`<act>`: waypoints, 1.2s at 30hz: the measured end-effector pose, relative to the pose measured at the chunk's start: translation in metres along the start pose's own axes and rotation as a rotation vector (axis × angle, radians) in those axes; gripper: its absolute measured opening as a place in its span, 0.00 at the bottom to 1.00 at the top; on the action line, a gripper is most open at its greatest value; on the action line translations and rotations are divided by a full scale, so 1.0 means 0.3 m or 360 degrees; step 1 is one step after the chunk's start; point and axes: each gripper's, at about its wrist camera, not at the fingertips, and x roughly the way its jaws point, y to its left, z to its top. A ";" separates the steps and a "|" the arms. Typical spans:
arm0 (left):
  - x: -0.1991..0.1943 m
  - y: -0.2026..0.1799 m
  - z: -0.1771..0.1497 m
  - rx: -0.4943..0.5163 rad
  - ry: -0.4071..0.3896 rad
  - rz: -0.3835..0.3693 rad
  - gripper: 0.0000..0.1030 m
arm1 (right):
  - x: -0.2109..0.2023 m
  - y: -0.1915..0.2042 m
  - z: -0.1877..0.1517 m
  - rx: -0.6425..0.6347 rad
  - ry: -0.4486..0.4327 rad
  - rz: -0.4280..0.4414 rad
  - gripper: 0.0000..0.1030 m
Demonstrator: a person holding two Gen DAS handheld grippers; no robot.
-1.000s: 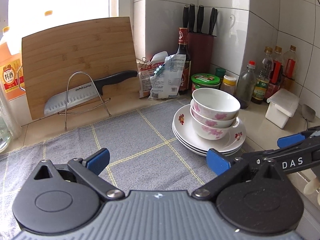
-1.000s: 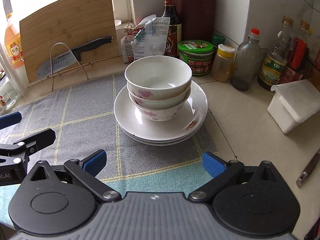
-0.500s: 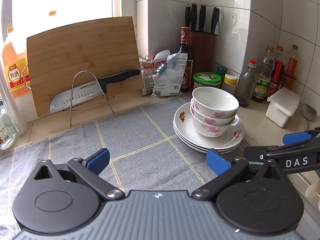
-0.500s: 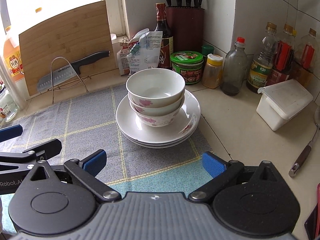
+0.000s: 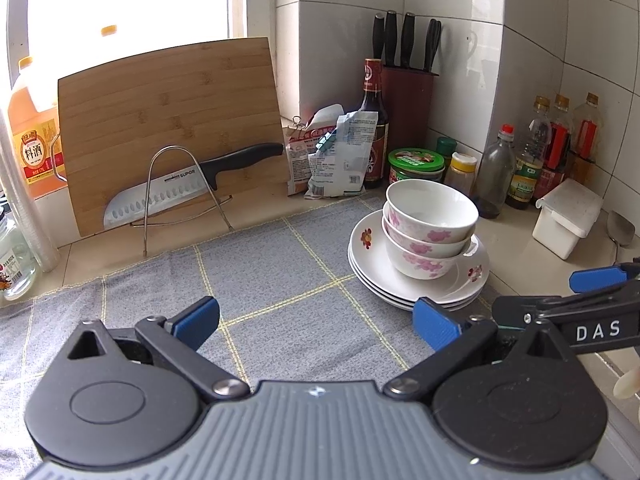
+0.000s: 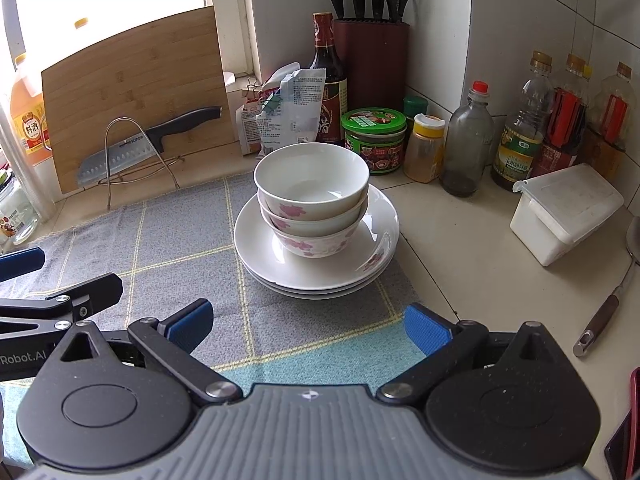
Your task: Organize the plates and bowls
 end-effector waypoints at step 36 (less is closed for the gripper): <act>0.012 -0.004 0.008 0.0006 0.0008 0.0005 0.99 | 0.007 -0.003 0.008 -0.0011 0.0010 -0.0032 1.00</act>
